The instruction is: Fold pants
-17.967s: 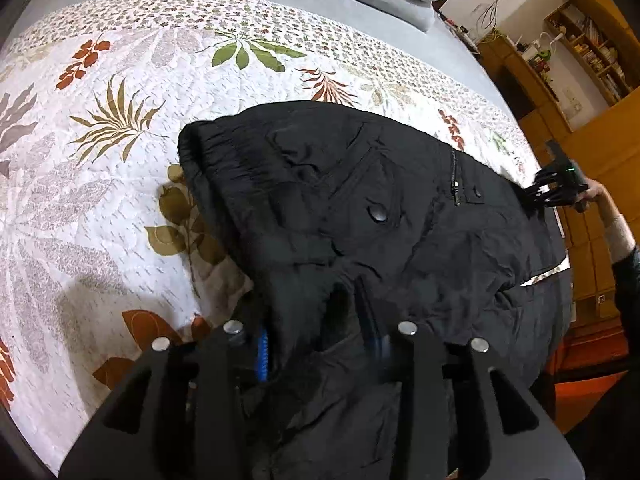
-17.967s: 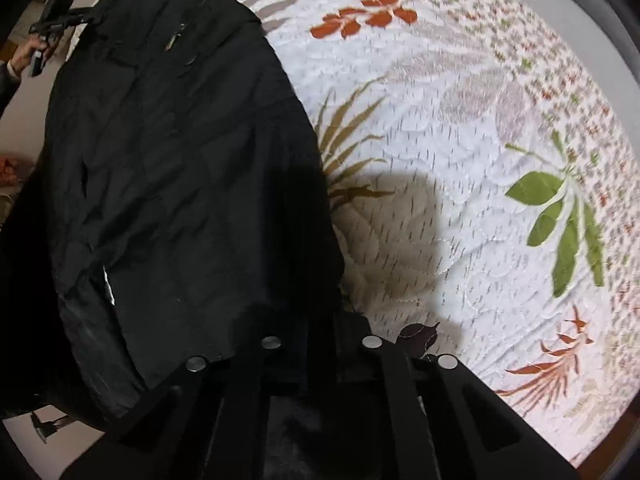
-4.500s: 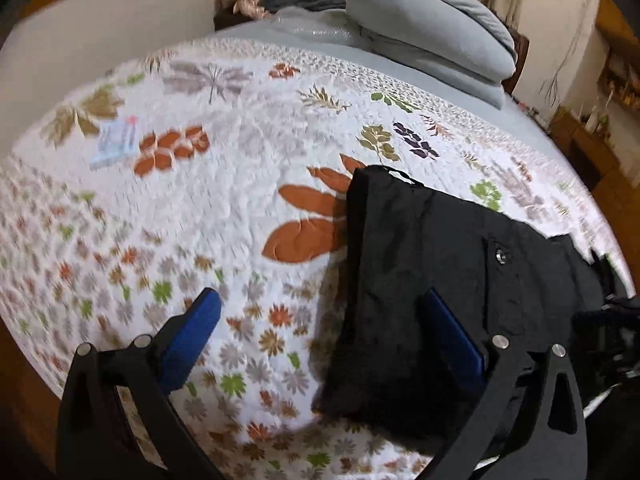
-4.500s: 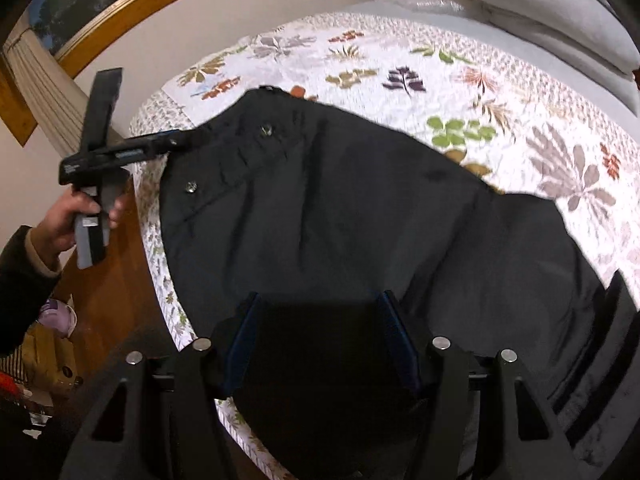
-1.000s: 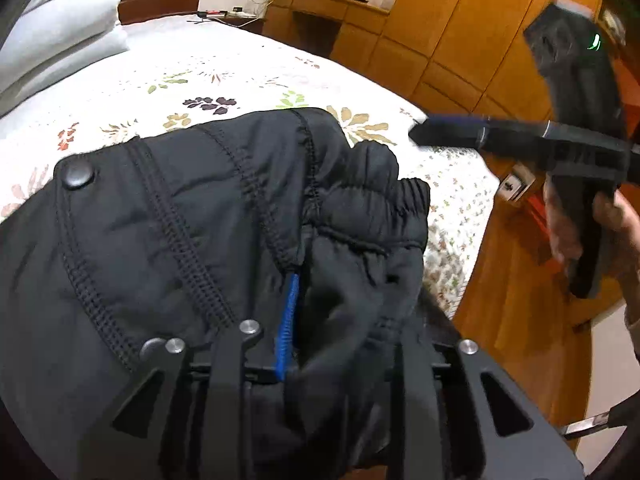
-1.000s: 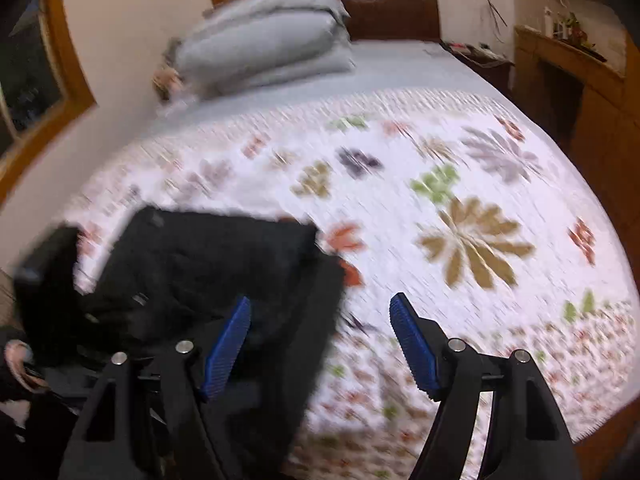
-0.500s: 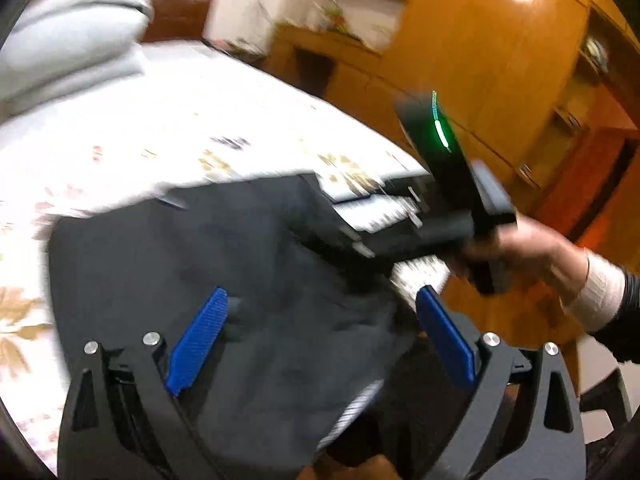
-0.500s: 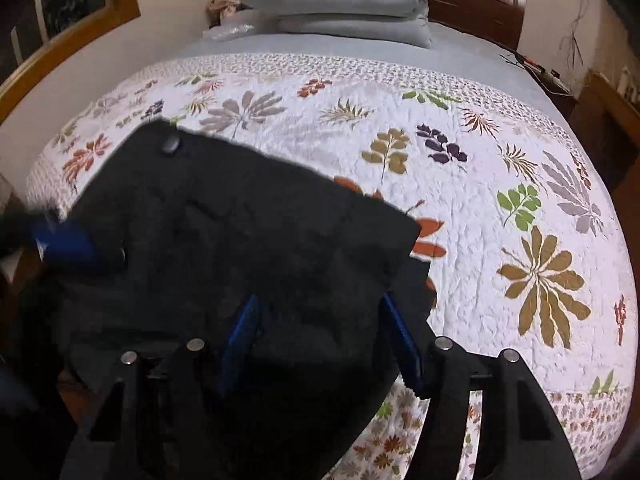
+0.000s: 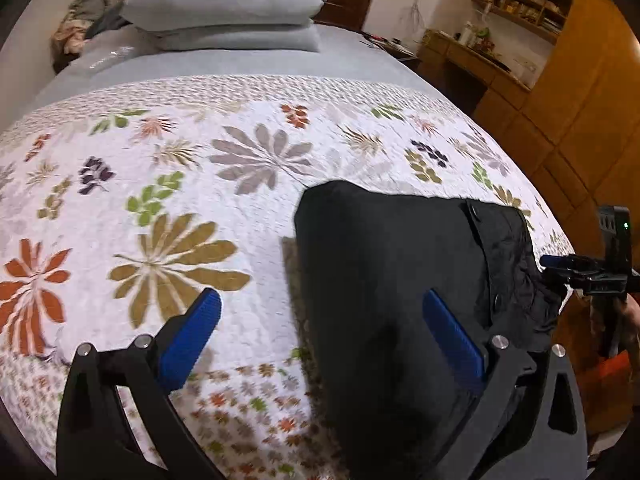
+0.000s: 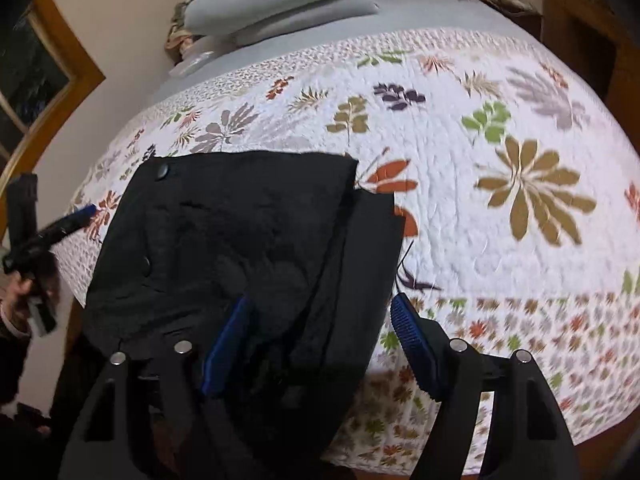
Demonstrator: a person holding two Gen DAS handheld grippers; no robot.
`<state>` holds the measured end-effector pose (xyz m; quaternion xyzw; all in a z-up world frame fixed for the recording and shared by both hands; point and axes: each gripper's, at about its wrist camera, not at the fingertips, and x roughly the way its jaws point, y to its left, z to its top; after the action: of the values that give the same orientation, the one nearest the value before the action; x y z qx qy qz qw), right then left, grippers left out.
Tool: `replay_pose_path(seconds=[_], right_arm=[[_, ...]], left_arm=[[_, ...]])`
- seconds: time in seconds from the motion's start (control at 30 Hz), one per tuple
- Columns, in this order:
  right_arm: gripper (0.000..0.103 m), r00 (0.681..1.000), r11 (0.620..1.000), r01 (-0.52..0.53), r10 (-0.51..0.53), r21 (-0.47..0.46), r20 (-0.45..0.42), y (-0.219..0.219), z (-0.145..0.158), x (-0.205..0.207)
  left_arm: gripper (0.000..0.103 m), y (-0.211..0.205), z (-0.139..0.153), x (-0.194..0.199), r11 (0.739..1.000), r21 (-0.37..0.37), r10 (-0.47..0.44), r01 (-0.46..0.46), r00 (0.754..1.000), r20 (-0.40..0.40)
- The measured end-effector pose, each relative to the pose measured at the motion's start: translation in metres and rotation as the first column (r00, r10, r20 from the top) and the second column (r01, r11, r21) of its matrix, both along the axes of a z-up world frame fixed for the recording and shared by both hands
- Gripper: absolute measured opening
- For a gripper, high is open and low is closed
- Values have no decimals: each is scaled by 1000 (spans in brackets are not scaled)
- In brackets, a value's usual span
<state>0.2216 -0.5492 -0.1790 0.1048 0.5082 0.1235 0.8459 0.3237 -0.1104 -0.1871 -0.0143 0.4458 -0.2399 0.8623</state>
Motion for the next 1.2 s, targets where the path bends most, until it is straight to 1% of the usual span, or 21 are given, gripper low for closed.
replay_pose_path(seconds=[0.03, 0.1, 0.2, 0.27, 0.33, 0.37, 0.47, 0.53, 0.57, 0.63, 0.7, 0.73, 0.8, 0.83, 0.87, 0.93, 0.97, 1.07, 1.1, 1.17, 1.2], right_arm=[[74, 1000, 1000, 5, -5, 1, -5, 0, -2, 0], [74, 1000, 1000, 10, -10, 5, -6, 2, -4, 0], [74, 1000, 1000, 7, -7, -14, -2, 7, -3, 1], [74, 1000, 999, 5, -4, -51, 20, 12, 1, 0], [74, 999, 998, -9, 12, -58, 49, 18, 8, -1], [74, 997, 998, -32, 36, -57, 70, 26, 13, -1], [74, 987, 992, -83, 95, -96, 130, 46, 27, -1], [74, 976, 987, -145, 155, -75, 151, 58, 30, -2], [74, 973, 981, -175, 185, -86, 140, 66, 27, -2], [74, 970, 964, -202, 221, -172, 97, 77, 17, -4], [74, 965, 937, -234, 257, -260, 58, 81, 2, -14], [75, 964, 934, -241, 263, -262, 51, 78, -5, -20], [75, 972, 953, -220, 231, -207, 31, 70, -13, -26], [75, 974, 957, -215, 224, -195, 23, 67, -14, -27], [74, 974, 957, -216, 224, -196, 22, 66, -13, -28], [74, 979, 968, -195, 202, -155, 30, 60, -6, -29], [74, 985, 982, -165, 169, -96, 33, 51, 0, -28], [75, 997, 998, -70, 70, 10, 18, 21, 4, -28], [75, 999, 998, -46, 46, 43, 8, 12, 2, -27], [75, 999, 993, 17, -13, 113, -33, -7, -7, -22], [75, 998, 990, 36, -29, 133, -51, -13, -12, -19]], left_arm=[[101, -1, -1, -10, 1000, 10, -10, 10, 1000, 10], [101, -10, -5, -11, 999, 29, -32, 31, 999, 16], [101, -17, -12, -15, 998, 56, -36, 35, 999, 25], [101, -19, -12, -18, 997, 70, -34, 30, 998, 48], [101, -22, -13, -21, 996, 86, -28, 22, 997, 68], [101, -23, -14, -22, 995, 94, -24, 16, 997, 78], [101, -26, -17, -24, 995, 104, -19, 10, 997, 81], [101, -26, -20, -22, 995, 96, -17, 11, 997, 70], [101, -26, -21, -22, 995, 95, -16, 9, 998, 67], [101, -26, -22, -22, 995, 100, -21, 14, 997, 71], [101, -26, -21, -21, 994, 103, -37, 30, 997, 72], [101, -27, -22, -21, 994, 100, -45, 38, 997, 68], [101, -30, -24, -21, 994, 101, -59, 53, 996, 60], [101, -32, -25, -22, 993, 107, -63, 56, 996, 63], [101, -33, -25, -22, 992, 113, -64, 56, 996, 67], [101, -33, -23, -23, 992, 118, -62, 53, 996, 70], [101, -31, -21, -23, 992, 116, -60, 52, 996, 69], [101, -25, -20, -25, 995, 85, -57, 53, 998, 42], [101, -23, -22, -25, 996, 76, -58, 56, 998, 26], [101, -22, -25, -26, 996, 72, -58, 55, 998, 31], [101, -22, -25, -25, 996, 65, -58, 56, 998, 32]])
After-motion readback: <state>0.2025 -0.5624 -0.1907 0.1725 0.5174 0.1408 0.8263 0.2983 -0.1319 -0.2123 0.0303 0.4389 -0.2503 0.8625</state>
